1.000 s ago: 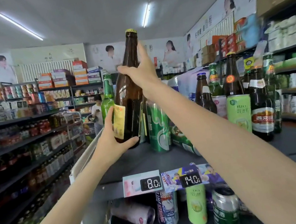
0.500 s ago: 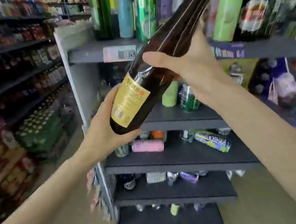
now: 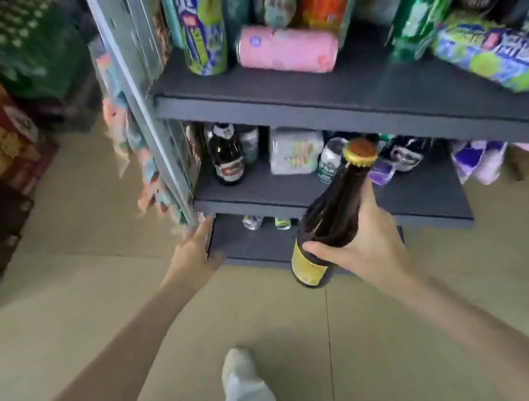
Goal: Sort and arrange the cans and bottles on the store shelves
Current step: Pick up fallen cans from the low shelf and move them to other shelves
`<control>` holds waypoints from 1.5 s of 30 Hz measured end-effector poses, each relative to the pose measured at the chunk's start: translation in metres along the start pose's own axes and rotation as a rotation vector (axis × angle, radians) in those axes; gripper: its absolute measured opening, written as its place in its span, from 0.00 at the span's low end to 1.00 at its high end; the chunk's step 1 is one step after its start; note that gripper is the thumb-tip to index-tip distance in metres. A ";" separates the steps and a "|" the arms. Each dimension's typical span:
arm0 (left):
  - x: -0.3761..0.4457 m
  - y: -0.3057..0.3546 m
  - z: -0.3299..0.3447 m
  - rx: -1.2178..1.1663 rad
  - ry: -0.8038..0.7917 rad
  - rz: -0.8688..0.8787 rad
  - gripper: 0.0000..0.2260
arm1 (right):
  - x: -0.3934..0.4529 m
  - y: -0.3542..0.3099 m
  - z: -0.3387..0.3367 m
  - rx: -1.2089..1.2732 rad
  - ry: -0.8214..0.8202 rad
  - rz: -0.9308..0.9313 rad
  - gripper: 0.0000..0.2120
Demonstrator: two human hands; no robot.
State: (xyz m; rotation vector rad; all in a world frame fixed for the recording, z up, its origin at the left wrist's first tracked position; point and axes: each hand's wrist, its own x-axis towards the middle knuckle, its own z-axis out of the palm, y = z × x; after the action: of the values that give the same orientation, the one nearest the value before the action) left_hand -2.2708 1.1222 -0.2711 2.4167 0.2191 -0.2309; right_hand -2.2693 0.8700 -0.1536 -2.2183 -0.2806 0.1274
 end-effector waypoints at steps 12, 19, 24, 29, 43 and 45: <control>0.125 -0.210 0.190 -0.253 0.101 -0.142 0.27 | 0.114 0.260 0.287 -0.080 -0.146 -0.034 0.38; 0.174 -0.267 0.253 -0.435 0.104 -0.075 0.30 | 0.186 0.308 0.352 -0.061 0.057 -0.199 0.37; 0.196 -0.282 0.276 -0.474 0.128 -0.078 0.32 | 0.218 0.305 0.370 -0.072 0.080 -0.221 0.44; 0.215 -0.273 0.301 -0.448 0.135 -0.058 0.38 | 0.226 0.308 0.371 -0.028 0.010 -0.177 0.46; 0.291 -0.257 0.314 -0.398 0.402 -0.097 0.34 | 0.229 0.414 0.355 -0.178 -0.173 0.027 0.39; 0.307 -0.265 0.302 -0.384 0.356 -0.099 0.32 | 0.234 0.416 0.368 -0.247 -0.145 -0.014 0.40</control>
State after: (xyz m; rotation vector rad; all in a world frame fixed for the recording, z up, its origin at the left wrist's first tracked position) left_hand -2.0633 1.1514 -0.7316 2.0501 0.4961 0.1869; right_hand -2.0467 0.9619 -0.7061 -2.4558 -0.4102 0.2592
